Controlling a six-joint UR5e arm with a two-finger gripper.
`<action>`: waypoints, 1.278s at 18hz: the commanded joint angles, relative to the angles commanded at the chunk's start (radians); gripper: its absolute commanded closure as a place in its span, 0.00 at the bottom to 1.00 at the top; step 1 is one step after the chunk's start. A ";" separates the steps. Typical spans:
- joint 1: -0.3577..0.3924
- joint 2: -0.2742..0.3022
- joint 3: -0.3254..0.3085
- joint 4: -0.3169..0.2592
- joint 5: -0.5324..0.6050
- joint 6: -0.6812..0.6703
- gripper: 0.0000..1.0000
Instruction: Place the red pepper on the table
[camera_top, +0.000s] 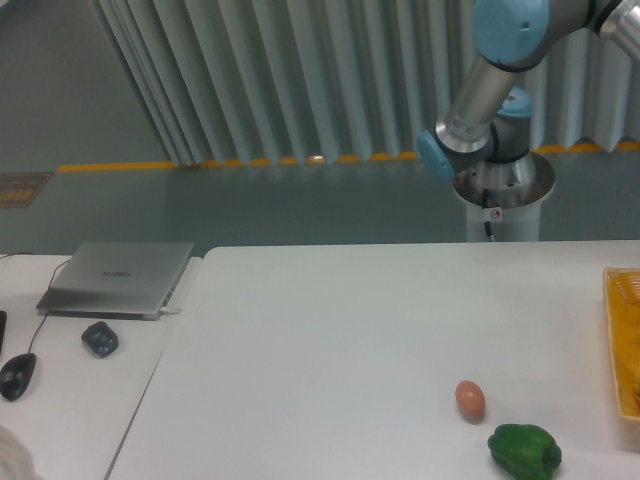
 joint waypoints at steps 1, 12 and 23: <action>0.000 0.008 0.000 -0.011 0.002 0.005 0.53; -0.052 0.152 0.031 -0.288 -0.048 0.079 0.55; -0.308 0.195 0.015 -0.419 -0.023 0.215 0.50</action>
